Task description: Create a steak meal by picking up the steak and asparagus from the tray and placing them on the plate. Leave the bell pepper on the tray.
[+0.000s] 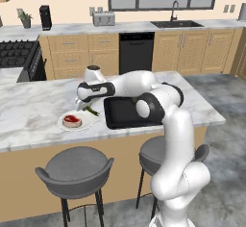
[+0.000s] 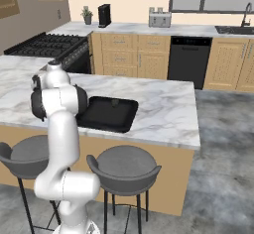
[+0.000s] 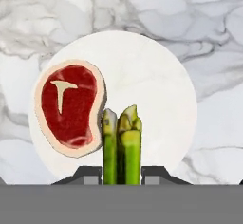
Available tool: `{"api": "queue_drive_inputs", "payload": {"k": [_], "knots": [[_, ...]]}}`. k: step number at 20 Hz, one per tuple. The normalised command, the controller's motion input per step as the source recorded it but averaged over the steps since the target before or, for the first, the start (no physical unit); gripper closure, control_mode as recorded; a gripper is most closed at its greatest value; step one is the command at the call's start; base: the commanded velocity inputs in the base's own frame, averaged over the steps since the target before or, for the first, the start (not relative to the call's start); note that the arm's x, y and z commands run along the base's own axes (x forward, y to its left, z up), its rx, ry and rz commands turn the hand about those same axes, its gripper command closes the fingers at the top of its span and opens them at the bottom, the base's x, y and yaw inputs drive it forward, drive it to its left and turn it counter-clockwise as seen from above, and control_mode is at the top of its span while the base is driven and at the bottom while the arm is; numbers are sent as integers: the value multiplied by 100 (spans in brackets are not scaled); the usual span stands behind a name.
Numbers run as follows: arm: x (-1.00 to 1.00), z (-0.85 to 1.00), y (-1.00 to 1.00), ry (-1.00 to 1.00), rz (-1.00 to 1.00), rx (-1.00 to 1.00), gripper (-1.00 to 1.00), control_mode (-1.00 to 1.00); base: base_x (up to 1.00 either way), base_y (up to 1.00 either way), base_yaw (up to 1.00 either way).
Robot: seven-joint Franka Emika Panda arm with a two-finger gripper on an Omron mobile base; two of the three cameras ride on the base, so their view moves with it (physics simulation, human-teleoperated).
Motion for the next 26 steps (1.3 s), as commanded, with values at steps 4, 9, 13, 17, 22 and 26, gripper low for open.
{"api": "queue_drive_inputs", "payload": {"k": [4,9,13,17,22,26], "knots": [[23,-35,17,0,0,-7,100,-100,0,0,0],[28,-28,19,2,0,-6,100,-100,0,0,0],[38,-21,13,5,0,-3,100,-100,0,0,0],[37,-21,11,5,0,-2,100,-100,0,0,0],[19,-13,6,3,0,-2,-100,-100,0,0,0],[1,0,9,0,0,-3,-100,-100,0,0,0]]}}
